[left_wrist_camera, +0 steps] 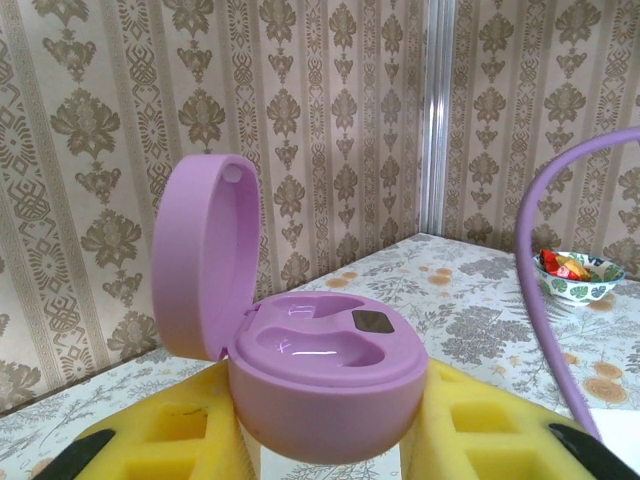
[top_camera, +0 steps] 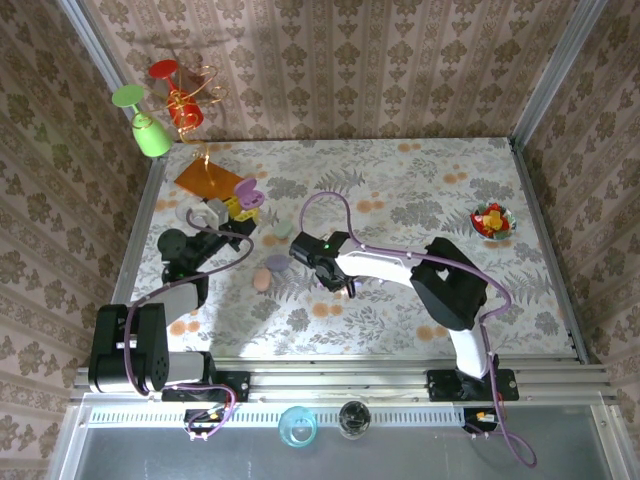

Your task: Insert wireless bluetooth earbuds into charging case

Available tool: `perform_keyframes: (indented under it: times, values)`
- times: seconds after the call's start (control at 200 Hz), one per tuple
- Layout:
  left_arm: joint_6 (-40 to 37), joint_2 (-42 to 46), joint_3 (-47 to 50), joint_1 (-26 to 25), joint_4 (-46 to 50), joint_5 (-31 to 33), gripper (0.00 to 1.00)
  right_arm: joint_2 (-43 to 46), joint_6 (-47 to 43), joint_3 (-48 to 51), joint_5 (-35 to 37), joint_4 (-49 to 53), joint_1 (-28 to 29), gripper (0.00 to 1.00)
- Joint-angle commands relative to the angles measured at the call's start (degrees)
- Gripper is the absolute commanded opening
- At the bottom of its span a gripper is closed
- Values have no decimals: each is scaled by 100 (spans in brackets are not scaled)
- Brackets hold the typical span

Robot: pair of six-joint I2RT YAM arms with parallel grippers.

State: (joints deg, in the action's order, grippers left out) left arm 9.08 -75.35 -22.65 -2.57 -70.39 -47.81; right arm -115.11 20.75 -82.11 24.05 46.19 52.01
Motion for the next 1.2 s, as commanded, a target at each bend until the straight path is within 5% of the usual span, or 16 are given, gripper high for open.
perform_keyframes:
  times: [0.0, 0.85, 1.195]
  values:
    - [94, 97, -125, 29, -293, -158, 32, -229, -44, -224, 163, 267, 7, 43]
    - [13, 144, -55, 25, -282, -217, 31, -444, -151, -387, 284, 569, -48, 20]
    - [-215, 4, -79, -311, -239, -267, 31, 984, -102, 489, -1518, -449, -862, 21]
